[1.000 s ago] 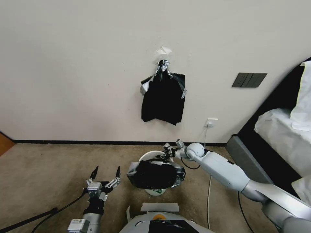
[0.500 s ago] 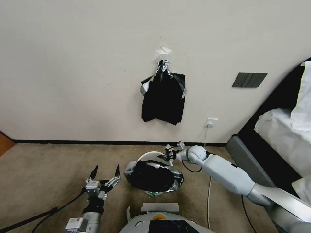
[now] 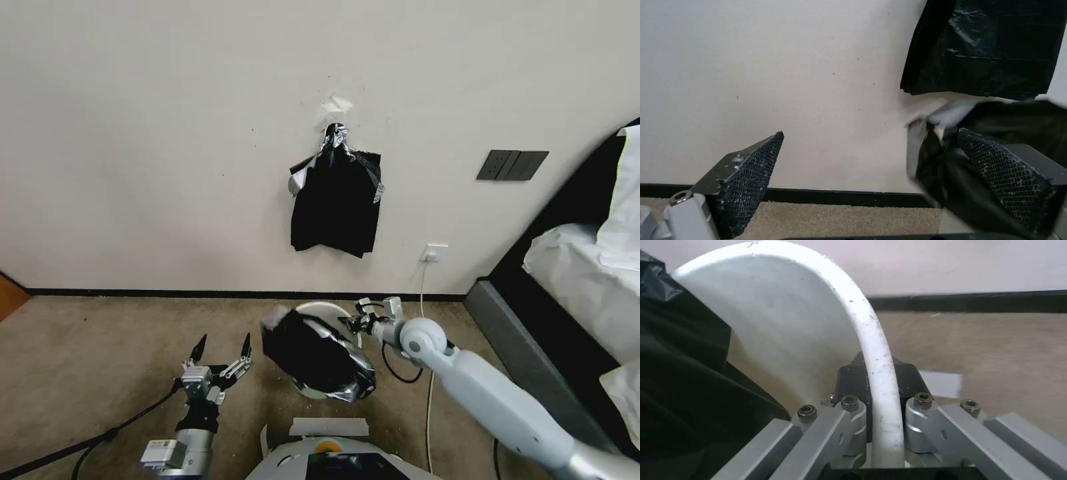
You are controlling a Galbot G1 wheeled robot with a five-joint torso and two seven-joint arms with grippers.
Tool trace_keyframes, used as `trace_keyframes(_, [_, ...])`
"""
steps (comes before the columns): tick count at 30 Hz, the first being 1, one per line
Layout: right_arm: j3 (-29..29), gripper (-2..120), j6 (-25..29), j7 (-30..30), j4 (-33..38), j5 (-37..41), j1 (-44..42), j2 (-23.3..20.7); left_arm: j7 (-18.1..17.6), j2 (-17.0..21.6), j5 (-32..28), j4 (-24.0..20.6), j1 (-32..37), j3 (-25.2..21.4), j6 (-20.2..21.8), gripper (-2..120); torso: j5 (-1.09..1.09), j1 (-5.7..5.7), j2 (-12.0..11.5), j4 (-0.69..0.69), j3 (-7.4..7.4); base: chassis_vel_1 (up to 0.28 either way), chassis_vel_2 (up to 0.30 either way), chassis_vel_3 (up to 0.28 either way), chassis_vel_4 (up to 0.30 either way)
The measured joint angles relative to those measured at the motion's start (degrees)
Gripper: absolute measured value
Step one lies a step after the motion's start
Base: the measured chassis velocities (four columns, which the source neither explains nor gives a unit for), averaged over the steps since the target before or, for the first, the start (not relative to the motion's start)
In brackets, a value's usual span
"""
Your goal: Place a trash bag onto the trash bin.
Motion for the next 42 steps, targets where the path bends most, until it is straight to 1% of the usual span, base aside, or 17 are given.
trace_keyframes(2, [1.84,3,1.36,2.94,1.4,-1.99,-2.96,2.18,-0.03,0.08,-0.13,-0.11,-0.1,-0.04,0.09,100,0.0,0.0,0.0,0.0,0.0,0.0,0.0,0.0,0.0])
trace_keyframes(3, [1.84,3,1.36,2.94,1.4,-1.99,-2.96,2.18,-0.03,0.08,-0.13,-0.11,-0.1,-0.04,0.09,100,0.0,0.0,0.0,0.0,0.0,0.0,0.0,0.0,0.0])
trace_keyframes(5, [2.43,3,3.22,4.44,1.82,-5.22,-5.94,4.03,-0.05,0.16,-0.17,-0.13,-0.14,-0.22,0.19,100,0.0,0.0,0.0,0.0,0.0,0.0,0.0,0.0,0.0])
trace_keyframes(7, [2.46,3,3.85,4.82,1.83,-6.53,-7.0,4.73,-0.07,0.21,-0.19,-0.13,-0.16,-0.28,0.22,100,0.01,0.0,0.0,-0.01,0.0,0.0,0.0,0.0,0.0])
trace_keyframes(9, [2.47,3,5.99,5.97,1.69,-10.38,-10.44,6.82,-0.14,0.31,-0.23,-0.14,-0.3,-0.37,0.33,100,0.0,0.0,0.0,0.0,0.0,0.0,0.0,0.0,0.0])
trace_keyframes(10, [2.47,3,5.99,5.97,1.69,-10.38,-10.44,6.82,-0.14,0.31,-0.23,-0.14,-0.3,-0.37,0.33,100,0.0,0.0,0.0,0.0,0.0,0.0,0.0,0.0,0.0])
trace_keyframes(14, [1.72,3,9.36,7.97,0.08,-14.19,-14.09,10.17,-0.23,0.34,-0.23,-0.17,-0.67,-0.08,0.59,100,0.0,0.0,0.0,0.0,0.0,0.0,0.0,0.0,0.0])
trace_keyframes(18, [1.09,3,11.16,8.21,-1.32,-15.21,-15.04,12.29,-0.24,0.28,-0.19,-0.21,-0.85,0.1,0.77,100,0.0,0.0,0.0,0.0,0.0,0.0,0.0,0.0,0.0])
trace_keyframes(22, [0.52,3,12.11,7.97,-2.31,-15.74,-15.18,13.48,-0.24,0.29,-0.16,-0.22,-0.87,0.11,0.84,100,-0.01,0.0,0.0,0.0,0.0,0.0,0.0,0.0,0.0])
trace_keyframes(25, [-0.39,3,13.67,7.59,-4.59,-16.6,-14.93,15.74,-0.25,0.27,-0.12,-0.27,-0.62,0.07,0.86,100,0.0,0.0,0.0,0.0,0.01,0.0,0.0,0.0,0.0])
trace_keyframes(33, [-0.94,3,14.13,7.91,-5.5,-16.8,-15.13,17.26,-0.21,0.13,-0.03,-0.21,-0.38,0.21,0.86,100,0.0,0.0,0.0,0.0,0.0,0.0,0.0,0.0,0.0])
trace_keyframes(36, [-1.03,11,14.14,7.92,-5.31,-16.8,-15.34,17.27,-0.19,0.09,0.04,-0.1,-0.53,0.72,0.99,100,0.0,0.0,0.0,0.0,0.0,0.0,0.0,0.0,0.0])
trace_keyframes(37, [-1.03,11,14.14,7.92,-5.31,-16.8,-15.34,17.27,-0.19,0.09,0.04,-0.1,-0.53,0.72,0.99,100,0.0,0.0,0.0,0.0,0.0,0.0,0.0,0.0,0.0])
trace_keyframes(38, [-1.02,18,14.14,7.91,-5.23,-16.92,-15.41,17.14,-0.2,0.08,0.09,-0.05,-0.58,0.9,1.06,100,0.0,0.0,0.0,0.0,0.0,0.0,0.0,0.0,0.0])
trace_keyframes(40, [-0.96,26,14.14,7.75,-4.99,-17.63,-15.67,16.68,-0.19,0.06,0.14,-0.01,-0.59,1.1,1.16,100,0.01,0.0,0.0,0.0,0.0,0.0,0.0,0.0,0.0])
trace_keyframes(41, [-0.96,26,14.14,7.75,-4.99,-17.63,-15.67,16.68,-0.19,0.06,0.14,-0.01,-0.59,1.1,1.16,100,0.01,0.0,0.0,0.0,0.0,0.0,0.0,0.0,0.0])
trace_keyframes(42, [-0.92,32,14.13,7.52,-4.65,-18.18,-15.93,16.3,-0.19,0.06,0.15,0.0,-0.58,1.15,1.17,100,0.01,0.0,0.0,0.0,0.0,0.0,0.0,0.0,0.0])
